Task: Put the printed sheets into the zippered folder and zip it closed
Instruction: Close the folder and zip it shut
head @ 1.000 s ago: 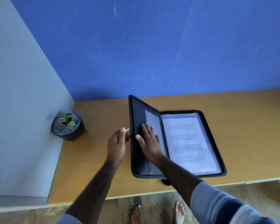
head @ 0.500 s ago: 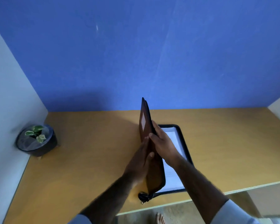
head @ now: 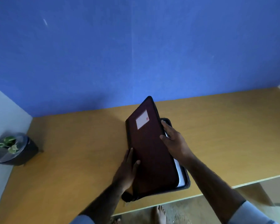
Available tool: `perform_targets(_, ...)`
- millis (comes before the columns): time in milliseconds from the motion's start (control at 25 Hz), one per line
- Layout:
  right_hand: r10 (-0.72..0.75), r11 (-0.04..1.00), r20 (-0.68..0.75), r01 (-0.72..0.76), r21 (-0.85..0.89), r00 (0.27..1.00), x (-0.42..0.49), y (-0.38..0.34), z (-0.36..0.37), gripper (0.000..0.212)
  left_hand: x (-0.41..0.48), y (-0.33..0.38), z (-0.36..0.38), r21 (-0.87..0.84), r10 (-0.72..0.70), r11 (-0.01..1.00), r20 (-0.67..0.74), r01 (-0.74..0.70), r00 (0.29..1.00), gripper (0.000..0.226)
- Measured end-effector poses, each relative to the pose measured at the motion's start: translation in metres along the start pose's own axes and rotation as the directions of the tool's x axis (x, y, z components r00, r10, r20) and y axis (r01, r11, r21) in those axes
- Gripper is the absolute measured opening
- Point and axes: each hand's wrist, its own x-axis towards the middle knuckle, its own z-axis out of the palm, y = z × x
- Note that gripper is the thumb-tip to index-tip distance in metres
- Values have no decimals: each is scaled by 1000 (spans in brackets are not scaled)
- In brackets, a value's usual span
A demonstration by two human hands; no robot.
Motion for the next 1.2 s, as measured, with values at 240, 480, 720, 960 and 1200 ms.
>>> perform_targets(240,158,977,17,-158,141,987,12,74,-52,56,8,15,21,130,-92,987,-34,96,995,75)
perform_targets(480,200,978,35,-202,49,979,12,123,-67,50,10,35,36,241,-161,954,-89,178,983,77)
perform_targets(720,294,945,-57,-299,-135,954,16,149,-59,39,14,46,45,104,-255,955,-190,277,948,87)
perform_targets(960,484,874,-162,-484,47,860,31,150,-51,47,26,49,37,-106,-334,943,-277,316,901,91)
perform_targets(1200,572,787,-74,-521,330,817,56,142,-63,45,32,49,36,-148,-332,943,-307,299,892,79)
